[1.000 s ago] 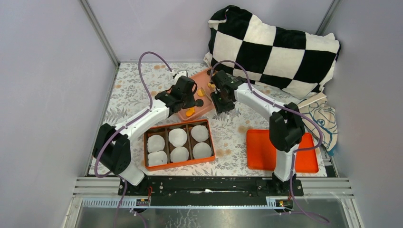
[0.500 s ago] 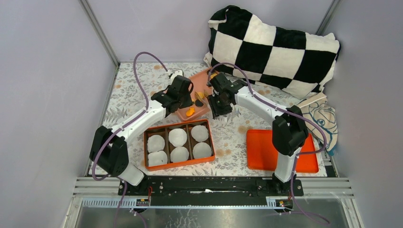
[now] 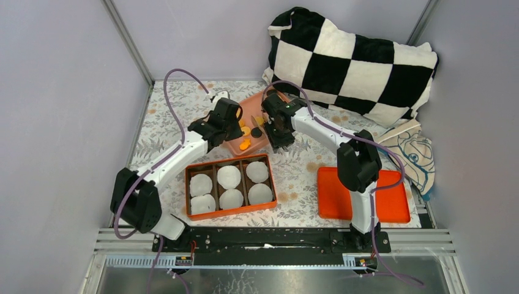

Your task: Pack the cookies

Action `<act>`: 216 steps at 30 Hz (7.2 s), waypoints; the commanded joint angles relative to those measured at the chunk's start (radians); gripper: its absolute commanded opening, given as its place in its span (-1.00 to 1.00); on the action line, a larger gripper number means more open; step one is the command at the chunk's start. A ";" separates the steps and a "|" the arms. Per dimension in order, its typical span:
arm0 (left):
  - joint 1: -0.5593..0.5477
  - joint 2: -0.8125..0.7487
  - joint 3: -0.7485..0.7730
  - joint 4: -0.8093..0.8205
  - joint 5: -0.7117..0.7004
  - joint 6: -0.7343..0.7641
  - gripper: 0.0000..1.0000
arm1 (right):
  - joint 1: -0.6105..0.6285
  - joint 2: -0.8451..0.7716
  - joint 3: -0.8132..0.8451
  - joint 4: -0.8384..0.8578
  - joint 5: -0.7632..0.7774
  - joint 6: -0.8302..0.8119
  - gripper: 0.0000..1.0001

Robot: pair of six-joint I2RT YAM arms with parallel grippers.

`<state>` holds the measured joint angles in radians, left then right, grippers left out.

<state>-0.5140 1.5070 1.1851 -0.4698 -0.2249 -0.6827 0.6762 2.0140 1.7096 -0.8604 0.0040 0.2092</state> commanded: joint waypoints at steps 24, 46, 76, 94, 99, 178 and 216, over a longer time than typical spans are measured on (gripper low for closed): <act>0.298 -0.281 -0.060 -0.091 0.075 -0.117 -0.42 | 0.248 -0.379 -0.061 0.000 -0.059 -0.032 -0.95; 0.351 -0.328 -0.026 -0.132 0.088 -0.092 -0.41 | 0.530 -0.142 -0.019 0.042 -0.153 -0.040 -0.95; 0.384 -0.312 -0.060 -0.105 0.139 -0.066 -0.41 | 0.531 -0.130 -0.010 0.070 -0.011 -0.067 0.32; 0.384 -0.310 -0.087 -0.090 0.168 -0.068 -0.42 | 0.531 -0.063 -0.107 0.162 -0.012 -0.086 0.43; 0.384 -0.305 -0.094 -0.086 0.171 -0.067 -0.42 | 0.531 -0.037 -0.081 0.157 0.021 -0.117 0.43; 0.384 -0.256 -0.096 -0.055 0.247 -0.021 -0.42 | 0.222 -0.168 -0.065 0.138 0.391 -0.070 0.10; 0.384 -0.191 -0.143 0.011 0.365 -0.064 -0.46 | -0.171 0.024 -0.317 0.344 0.059 -0.054 0.78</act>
<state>-0.1371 1.3132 1.0576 -0.5079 0.1211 -0.7418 0.5026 2.0212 1.4101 -0.4965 0.1650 0.1394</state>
